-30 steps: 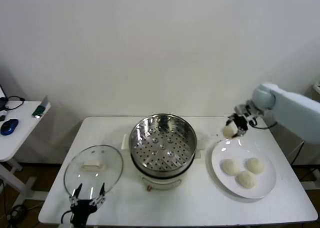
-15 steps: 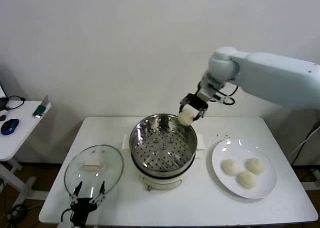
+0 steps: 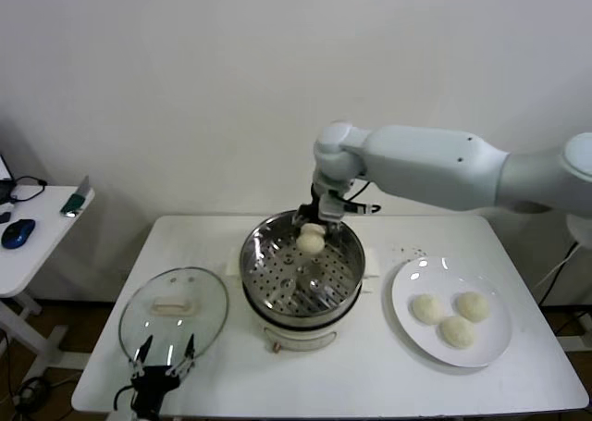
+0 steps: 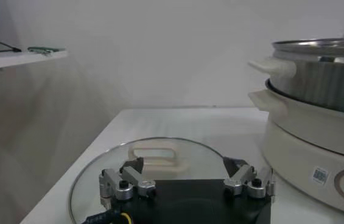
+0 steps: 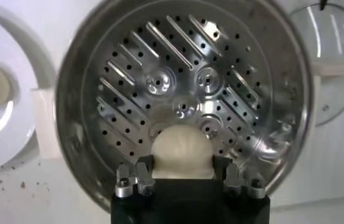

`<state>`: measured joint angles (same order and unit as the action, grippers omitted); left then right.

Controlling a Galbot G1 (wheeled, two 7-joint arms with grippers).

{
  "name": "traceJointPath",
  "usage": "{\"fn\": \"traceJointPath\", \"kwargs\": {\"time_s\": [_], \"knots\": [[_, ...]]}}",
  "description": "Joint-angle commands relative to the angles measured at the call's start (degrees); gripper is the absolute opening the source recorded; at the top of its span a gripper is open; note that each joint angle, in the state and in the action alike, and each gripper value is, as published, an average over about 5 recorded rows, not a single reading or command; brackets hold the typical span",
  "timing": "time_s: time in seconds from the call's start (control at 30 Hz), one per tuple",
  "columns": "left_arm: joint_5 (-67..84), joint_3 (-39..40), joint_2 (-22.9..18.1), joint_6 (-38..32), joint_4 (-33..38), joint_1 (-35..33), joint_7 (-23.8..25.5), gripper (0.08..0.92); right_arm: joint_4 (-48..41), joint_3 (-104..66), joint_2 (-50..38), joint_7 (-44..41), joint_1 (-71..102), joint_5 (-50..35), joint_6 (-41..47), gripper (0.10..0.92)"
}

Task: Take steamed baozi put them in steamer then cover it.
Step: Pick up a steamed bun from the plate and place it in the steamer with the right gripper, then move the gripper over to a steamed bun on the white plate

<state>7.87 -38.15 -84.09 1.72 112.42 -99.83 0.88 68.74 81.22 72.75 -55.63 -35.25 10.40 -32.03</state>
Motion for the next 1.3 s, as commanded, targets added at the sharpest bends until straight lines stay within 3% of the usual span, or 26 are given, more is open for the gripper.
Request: {"fn": "traceJointPath", "kwargs": {"time_s": [0.03, 0.43, 0.7, 0.83, 1.0, 1.17, 1.3], "knots": [[0.0, 0.0, 0.0, -0.1, -0.2, 0.0, 0.0, 0.823, -6.2, -0.7, 3.9, 1.1, 4.7, 5.2, -2.2, 0.644], [0.1, 0.0, -0.2, -0.2, -0.6, 0.5, -0.2, 0.823, -13.4, -3.0, 7.3, 2.1, 8.2, 6.7, -3.4, 0.647], [0.1, -0.1, -0.3, -0.1, -0.6, 0.6, -0.3, 0.823, -12.8, -2.9, 6.9, 2.5, 5.0, 0.9, -5.0, 0.804], [0.0, 0.1, -0.4, -0.1, -0.6, 0.5, -0.3, 0.823, -8.1, -0.5, 3.6, 1.1, -2.8, -9.3, -4.9, 0.821], [-0.1, 0.2, -0.5, 0.0, -0.4, 0.5, -0.3, 0.823, -0.5, 8.5, -4.4, -1.6, -15.4, -29.3, -1.4, 0.823], [-0.1, 0.4, -0.4, 0.0, -0.3, 0.6, -0.2, 0.823, 4.4, 21.6, -14.8, -7.0, -25.9, -51.7, 12.9, 0.823], [0.1, 0.6, -0.2, -0.1, -0.2, 0.7, -0.2, 0.823, 7.9, 29.5, -23.7, -7.4, -30.3, -57.7, 25.0, 0.823]]}}
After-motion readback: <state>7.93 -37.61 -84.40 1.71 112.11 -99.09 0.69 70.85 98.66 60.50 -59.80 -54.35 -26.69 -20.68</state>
